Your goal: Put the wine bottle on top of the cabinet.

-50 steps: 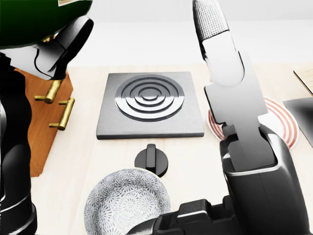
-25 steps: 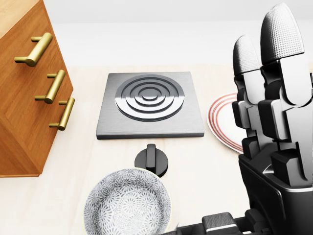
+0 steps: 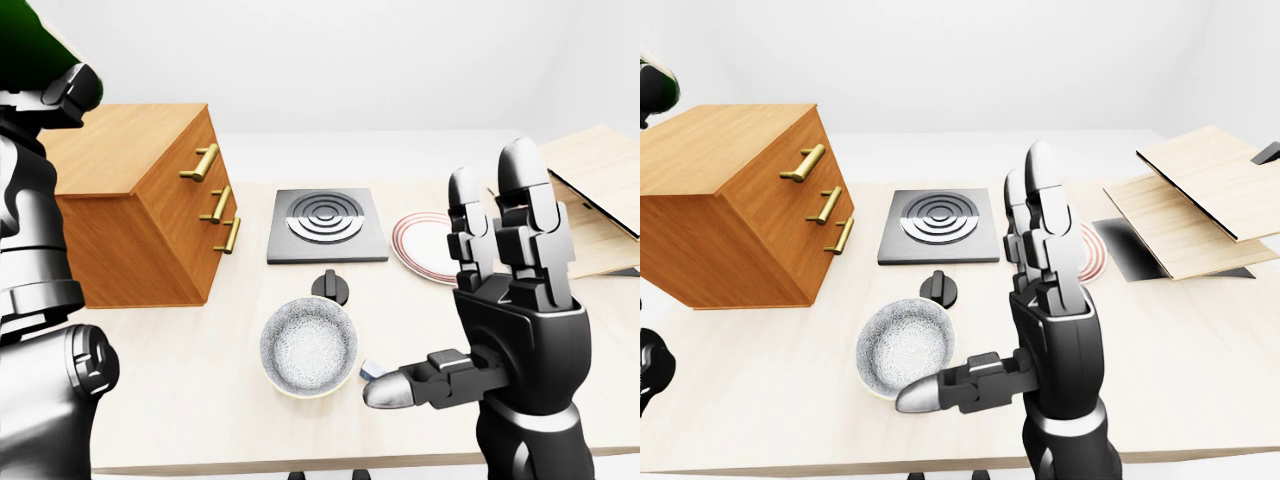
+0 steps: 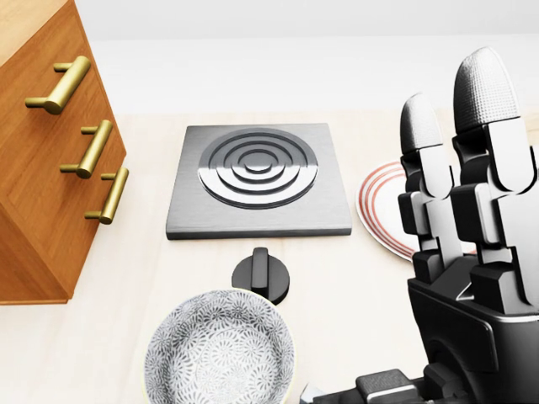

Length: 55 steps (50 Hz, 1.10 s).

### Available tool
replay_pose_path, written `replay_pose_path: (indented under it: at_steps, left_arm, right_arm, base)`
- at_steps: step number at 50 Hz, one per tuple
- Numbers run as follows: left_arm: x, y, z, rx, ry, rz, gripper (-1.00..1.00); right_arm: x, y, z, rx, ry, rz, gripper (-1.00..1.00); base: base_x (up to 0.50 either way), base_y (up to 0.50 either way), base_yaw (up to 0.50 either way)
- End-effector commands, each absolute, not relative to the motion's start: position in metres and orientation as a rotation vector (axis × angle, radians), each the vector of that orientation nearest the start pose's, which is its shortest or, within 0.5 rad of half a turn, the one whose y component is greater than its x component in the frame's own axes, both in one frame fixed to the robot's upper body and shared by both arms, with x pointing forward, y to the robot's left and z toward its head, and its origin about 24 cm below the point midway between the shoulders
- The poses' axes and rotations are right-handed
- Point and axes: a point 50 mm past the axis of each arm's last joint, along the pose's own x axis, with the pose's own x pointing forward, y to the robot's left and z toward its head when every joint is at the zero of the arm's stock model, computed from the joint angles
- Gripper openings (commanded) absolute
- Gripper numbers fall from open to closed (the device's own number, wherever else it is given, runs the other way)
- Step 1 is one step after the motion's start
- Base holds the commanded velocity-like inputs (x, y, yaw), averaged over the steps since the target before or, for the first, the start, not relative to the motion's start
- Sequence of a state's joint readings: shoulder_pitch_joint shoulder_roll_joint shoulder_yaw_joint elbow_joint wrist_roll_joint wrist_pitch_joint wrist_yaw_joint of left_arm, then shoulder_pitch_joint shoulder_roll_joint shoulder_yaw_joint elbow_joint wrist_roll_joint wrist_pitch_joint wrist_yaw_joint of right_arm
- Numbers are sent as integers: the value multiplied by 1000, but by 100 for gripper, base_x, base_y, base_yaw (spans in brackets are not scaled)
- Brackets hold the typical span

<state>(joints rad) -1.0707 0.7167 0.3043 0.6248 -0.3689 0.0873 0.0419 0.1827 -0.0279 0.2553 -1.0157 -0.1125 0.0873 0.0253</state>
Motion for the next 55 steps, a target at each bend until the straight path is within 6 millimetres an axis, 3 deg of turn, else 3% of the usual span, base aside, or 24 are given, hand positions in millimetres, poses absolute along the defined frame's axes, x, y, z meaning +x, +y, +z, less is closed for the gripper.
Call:
replay_pose_path:
  at_steps: [1,35,49,55]
  left_arm:
    - [361,344,307,-84,-396,413,-91]
    - [381,340,277,-114,-182,423,-90]
    - [381,344,257,-117,-110,470,-89]
    - [381,345,237,-138,-54,489,-89]
  right_arm:
    - [154,-119,205,-4,-705,160,100]
    - [155,-121,188,-6,-595,142,100]
    - [154,-122,185,-7,-578,138,100]
    - [155,-121,182,-6,-561,141,100]
  base:
    - [0,0,0]
    - [0,0,0]
    - [0,0,0]
    - [0,0,0]
